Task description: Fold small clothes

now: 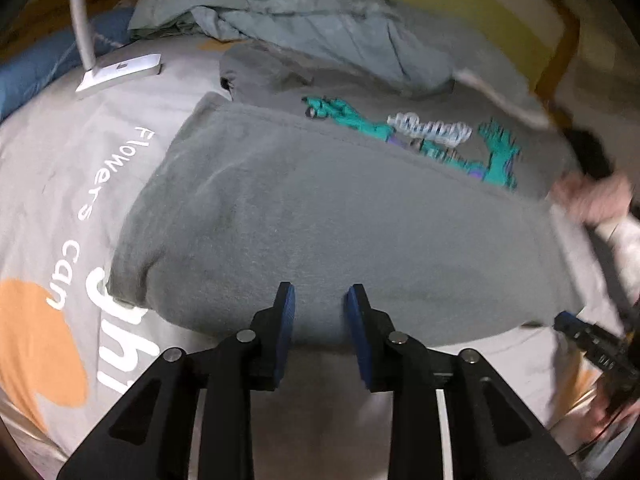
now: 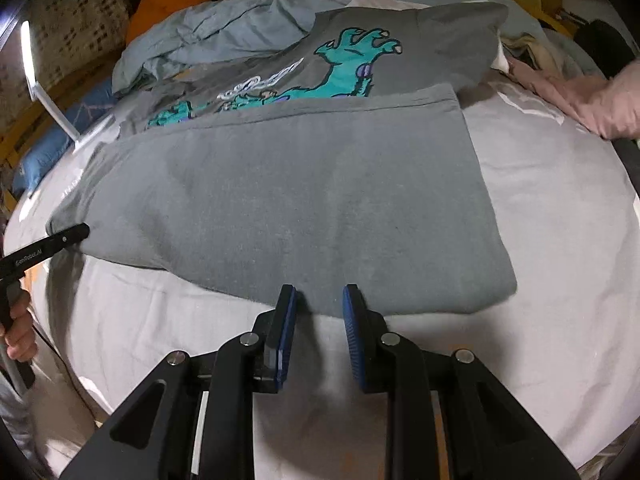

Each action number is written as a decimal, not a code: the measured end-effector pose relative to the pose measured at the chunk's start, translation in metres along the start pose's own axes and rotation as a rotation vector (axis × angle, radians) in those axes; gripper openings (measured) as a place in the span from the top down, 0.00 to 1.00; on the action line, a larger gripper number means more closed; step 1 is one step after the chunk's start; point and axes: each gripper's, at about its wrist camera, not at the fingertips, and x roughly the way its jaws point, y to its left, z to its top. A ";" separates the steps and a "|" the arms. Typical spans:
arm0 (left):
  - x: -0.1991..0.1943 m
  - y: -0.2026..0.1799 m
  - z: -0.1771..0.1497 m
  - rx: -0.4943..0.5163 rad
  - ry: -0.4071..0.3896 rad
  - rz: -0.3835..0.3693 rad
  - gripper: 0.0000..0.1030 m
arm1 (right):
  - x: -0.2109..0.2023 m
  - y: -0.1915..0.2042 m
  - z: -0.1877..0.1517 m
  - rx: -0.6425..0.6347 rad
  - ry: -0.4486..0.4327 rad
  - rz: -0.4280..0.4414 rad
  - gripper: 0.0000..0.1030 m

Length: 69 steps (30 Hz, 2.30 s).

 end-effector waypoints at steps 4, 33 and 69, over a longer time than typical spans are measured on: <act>-0.013 -0.028 0.004 0.081 -0.061 -0.130 0.78 | -0.027 0.010 0.010 -0.018 -0.165 0.011 0.76; -0.028 -0.090 -0.062 0.130 -0.119 -0.071 0.76 | -0.033 -0.079 -0.006 0.387 -0.139 0.025 0.54; -0.021 0.101 -0.005 -0.478 -0.131 -0.055 0.97 | 0.005 -0.101 0.002 0.551 -0.175 0.074 0.95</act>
